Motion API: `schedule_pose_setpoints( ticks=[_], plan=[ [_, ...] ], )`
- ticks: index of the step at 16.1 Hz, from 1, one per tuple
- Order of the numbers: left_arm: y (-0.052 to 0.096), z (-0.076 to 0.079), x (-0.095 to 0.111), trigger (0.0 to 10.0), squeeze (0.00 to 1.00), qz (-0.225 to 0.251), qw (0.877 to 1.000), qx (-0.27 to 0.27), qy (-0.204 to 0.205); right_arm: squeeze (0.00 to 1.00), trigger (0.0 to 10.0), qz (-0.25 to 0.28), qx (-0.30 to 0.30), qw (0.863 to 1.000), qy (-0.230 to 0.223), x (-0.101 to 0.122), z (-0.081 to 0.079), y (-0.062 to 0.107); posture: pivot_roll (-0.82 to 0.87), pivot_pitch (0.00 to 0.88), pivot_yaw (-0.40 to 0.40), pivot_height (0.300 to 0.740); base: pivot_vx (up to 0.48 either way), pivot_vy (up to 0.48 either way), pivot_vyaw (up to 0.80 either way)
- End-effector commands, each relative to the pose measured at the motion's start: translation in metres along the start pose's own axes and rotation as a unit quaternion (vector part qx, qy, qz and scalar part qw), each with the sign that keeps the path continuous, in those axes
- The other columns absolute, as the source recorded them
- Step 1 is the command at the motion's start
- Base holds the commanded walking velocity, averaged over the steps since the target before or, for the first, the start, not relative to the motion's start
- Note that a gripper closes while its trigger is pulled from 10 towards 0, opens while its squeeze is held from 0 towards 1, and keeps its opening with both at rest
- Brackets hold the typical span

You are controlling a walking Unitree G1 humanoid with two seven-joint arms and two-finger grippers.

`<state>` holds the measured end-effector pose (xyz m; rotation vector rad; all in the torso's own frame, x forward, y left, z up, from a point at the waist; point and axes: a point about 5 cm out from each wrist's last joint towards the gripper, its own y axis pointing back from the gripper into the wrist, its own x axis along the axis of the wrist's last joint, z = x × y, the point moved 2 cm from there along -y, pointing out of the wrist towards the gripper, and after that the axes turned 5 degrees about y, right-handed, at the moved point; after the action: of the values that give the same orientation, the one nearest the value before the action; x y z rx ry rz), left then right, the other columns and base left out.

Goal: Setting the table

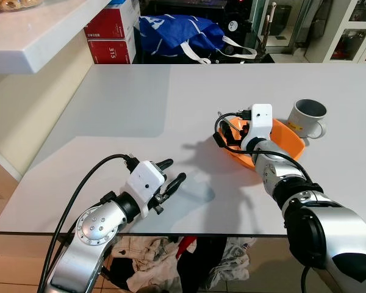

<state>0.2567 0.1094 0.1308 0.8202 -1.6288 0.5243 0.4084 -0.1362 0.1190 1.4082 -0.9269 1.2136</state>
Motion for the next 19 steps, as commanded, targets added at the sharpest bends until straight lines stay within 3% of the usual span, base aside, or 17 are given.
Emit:
schedule_pose_setpoints(
  ticks=[1, 10, 19],
  plan=[
    [-0.002, -0.002, 0.001, 10.0, 0.0, 0.002, 1.0, 0.002, -0.006, 0.0, 10.0, 0.025, 0.004, 1.0, 0.014, 0.016, -0.004, -0.003, 0.16, 0.0, 0.026, 0.74, 0.0, 0.0, 0.0],
    [-0.008, -0.005, 0.001, 10.0, 0.0, 0.005, 1.0, 0.003, -0.002, 0.0, 10.0, 0.011, 0.022, 0.999, 0.022, 0.003, -0.018, -0.002, 0.15, 0.0, 0.023, 0.74, 0.0, 0.0, 0.0],
    [-0.012, -0.005, 0.0, 10.0, 0.0, 0.005, 1.0, 0.006, 0.001, 0.0, 10.0, 0.014, 0.005, 0.999, 0.034, -0.002, -0.02, 0.0, 0.13, 0.0, 0.014, 0.74, 0.0, 0.0, 0.0]
  ],
)
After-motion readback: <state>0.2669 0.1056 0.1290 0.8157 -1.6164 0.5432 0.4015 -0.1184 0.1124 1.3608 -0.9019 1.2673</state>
